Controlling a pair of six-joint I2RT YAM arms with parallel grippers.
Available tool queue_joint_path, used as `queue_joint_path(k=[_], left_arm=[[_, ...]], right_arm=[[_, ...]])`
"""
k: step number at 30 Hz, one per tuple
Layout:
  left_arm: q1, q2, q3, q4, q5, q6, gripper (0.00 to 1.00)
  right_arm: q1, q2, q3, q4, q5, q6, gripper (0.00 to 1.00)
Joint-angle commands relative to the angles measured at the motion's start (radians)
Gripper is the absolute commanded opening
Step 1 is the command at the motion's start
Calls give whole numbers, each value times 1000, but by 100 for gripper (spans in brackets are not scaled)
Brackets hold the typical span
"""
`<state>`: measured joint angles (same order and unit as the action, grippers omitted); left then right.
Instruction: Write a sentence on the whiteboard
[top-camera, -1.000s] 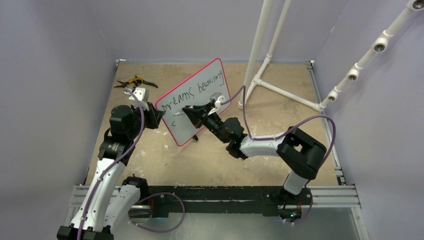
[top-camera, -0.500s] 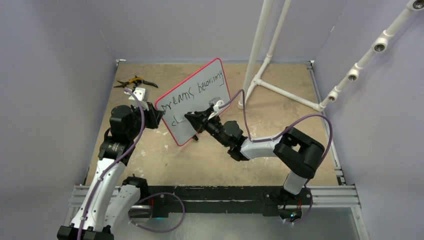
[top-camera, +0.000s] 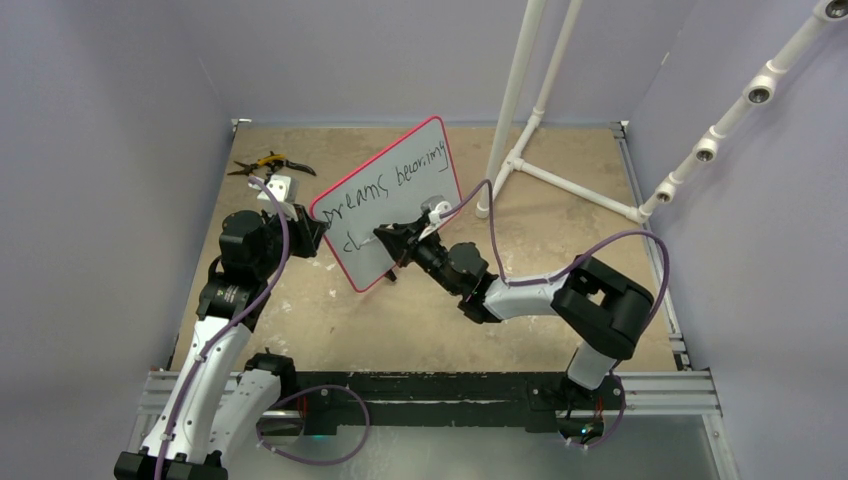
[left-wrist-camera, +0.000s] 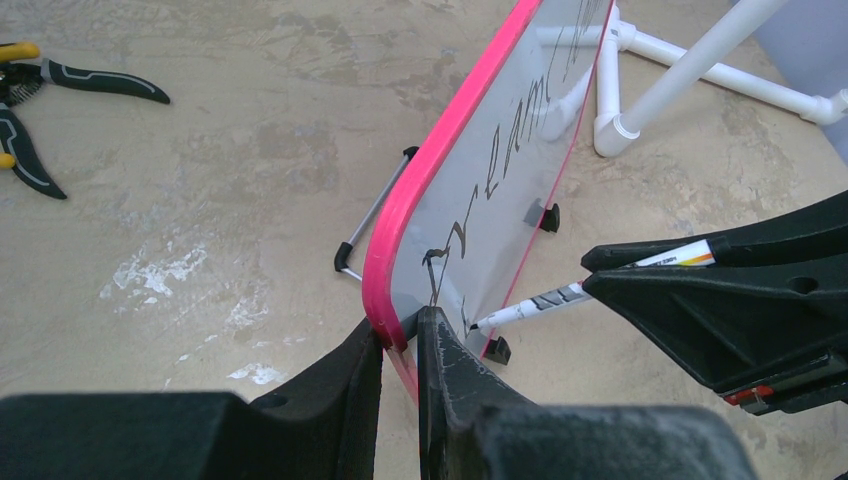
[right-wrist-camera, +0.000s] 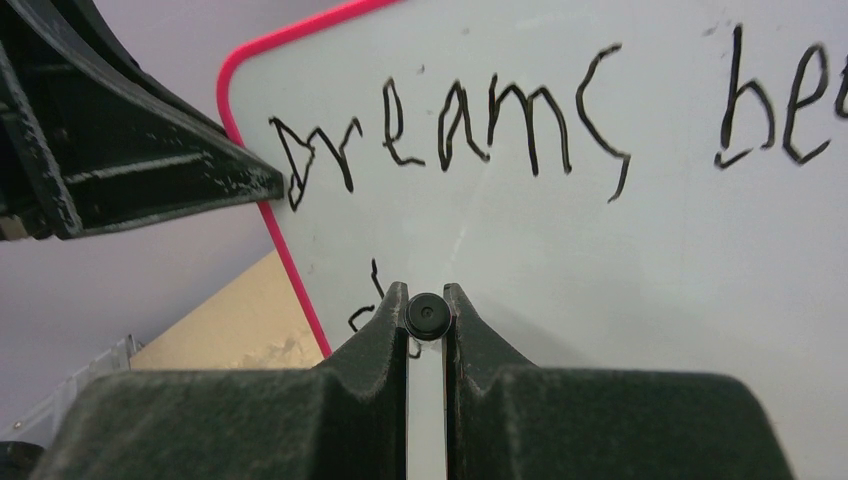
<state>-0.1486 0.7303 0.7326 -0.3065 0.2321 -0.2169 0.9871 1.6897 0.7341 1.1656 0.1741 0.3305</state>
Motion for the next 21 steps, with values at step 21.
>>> queue_joint_path(k=[21], left_arm=[[1, -3, -8, 30, 14, 21, 14]], right_arm=[[-7, 3, 51, 20, 62, -35, 0]])
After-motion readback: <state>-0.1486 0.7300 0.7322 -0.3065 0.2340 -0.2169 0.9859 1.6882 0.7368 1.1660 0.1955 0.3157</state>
